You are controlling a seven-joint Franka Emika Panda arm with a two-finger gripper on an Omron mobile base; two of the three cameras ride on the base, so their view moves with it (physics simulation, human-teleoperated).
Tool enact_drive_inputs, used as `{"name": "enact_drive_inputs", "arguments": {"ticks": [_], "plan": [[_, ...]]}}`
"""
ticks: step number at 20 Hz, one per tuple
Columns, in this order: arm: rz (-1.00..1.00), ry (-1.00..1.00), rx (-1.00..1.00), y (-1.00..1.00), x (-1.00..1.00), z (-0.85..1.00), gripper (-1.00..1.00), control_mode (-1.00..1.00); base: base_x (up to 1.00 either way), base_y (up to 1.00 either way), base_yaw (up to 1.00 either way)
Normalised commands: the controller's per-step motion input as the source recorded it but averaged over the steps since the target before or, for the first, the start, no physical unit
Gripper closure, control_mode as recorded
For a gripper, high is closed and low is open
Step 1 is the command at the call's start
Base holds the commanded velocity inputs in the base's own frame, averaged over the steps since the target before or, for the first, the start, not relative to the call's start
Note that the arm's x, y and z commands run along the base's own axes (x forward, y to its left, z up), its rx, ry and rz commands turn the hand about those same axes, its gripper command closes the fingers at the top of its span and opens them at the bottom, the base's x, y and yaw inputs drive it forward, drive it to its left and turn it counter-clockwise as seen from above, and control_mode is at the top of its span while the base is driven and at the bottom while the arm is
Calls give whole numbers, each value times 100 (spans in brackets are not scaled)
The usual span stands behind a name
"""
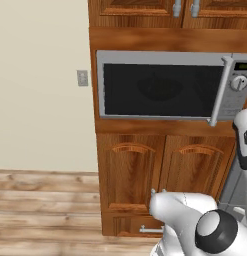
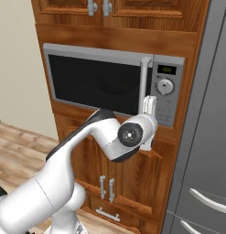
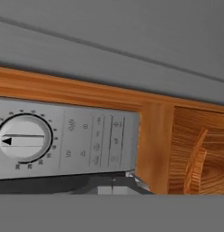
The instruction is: Place the bowl containing the hot dog and fish in the microwave. Close the microwave door and press the start button to microwave the meal.
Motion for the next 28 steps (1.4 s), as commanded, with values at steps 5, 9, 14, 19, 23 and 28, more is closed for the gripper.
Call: {"name": "enact_drive_inputs", "arguments": {"ticks": [5, 9, 14, 19, 23, 28], "plan": [[0, 0, 0, -12, 3, -4, 100, -100, 0, 0, 0], [0, 0, 0, -5, 9, -8, 100, -100, 0, 0, 0], [0, 0, 2, 0, 18, -7, 100, -100, 0, 0, 0], [0, 0, 5, 0, 23, -8, 100, -100, 0, 0, 0], [0, 0, 6, -5, 17, -13, 100, -100, 0, 0, 0], [0, 0, 7, -8, 11, -12, 100, -100, 0, 0, 0]]}}
